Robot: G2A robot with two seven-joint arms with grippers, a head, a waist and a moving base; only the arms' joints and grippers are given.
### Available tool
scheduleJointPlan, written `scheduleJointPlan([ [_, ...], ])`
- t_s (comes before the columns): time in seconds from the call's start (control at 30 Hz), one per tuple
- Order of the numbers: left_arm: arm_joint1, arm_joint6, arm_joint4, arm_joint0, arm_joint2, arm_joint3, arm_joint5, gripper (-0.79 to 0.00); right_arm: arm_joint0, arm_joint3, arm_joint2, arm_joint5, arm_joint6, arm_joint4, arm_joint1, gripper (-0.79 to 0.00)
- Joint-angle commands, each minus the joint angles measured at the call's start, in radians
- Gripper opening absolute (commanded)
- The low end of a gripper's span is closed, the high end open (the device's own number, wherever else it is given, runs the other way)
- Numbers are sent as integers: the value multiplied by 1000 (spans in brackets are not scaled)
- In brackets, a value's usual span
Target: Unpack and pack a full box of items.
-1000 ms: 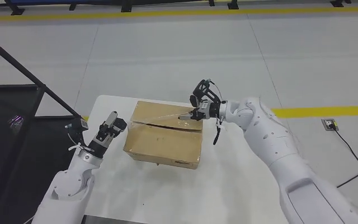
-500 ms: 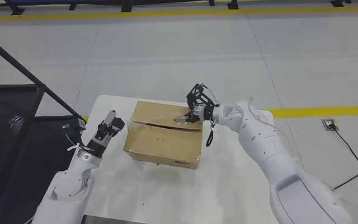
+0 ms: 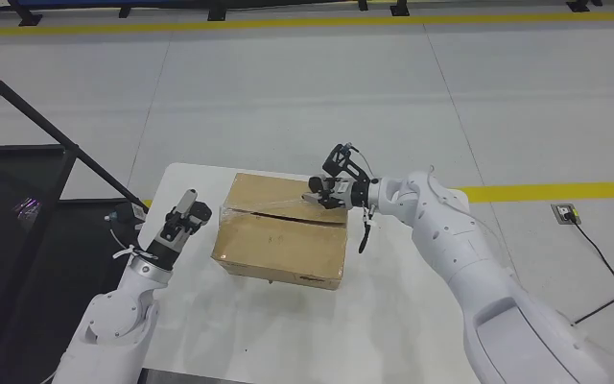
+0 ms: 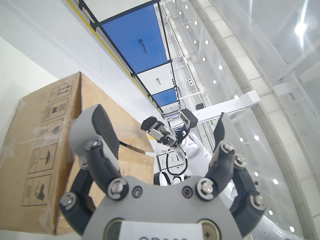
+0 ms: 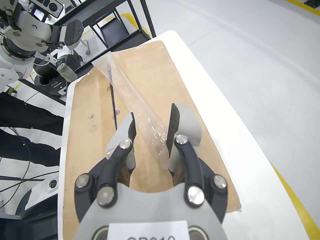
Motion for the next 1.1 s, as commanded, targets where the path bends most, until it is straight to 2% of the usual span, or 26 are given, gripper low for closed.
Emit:
scheduleJointPlan([
  [0.0, 0, 0, 0, 2, -2, -1, 0, 0, -1, -4, -1, 1, 9, 2, 1, -502],
  [0.2, -2, -5, -3, 7, -7, -2, -1, 0, -3, -18, 2, 1, 19, 20, 11, -517],
  [0.3, -3, -7, -2, 8, -8, -2, -1, 0, 2, -7, 12, 11, -20, 13, 20, -446],
  [0.47, -4, -11, -6, 13, -13, -1, -5, 0, 3, 3, 21, 41, -48, -11, 37, -443],
  [0.63, -5, -14, -9, 16, -17, -2, -7, 0, 0, -9, 21, 91, 9, -25, 43, -453],
  [0.93, -7, -23, -13, 21, -22, -1, -15, 0, -7, -57, 24, 73, 113, -21, 49, -483],
  [1.07, -7, -26, -16, 27, -29, -3, -18, 0, -8, -80, 22, 98, 151, -35, 53, -511],
])
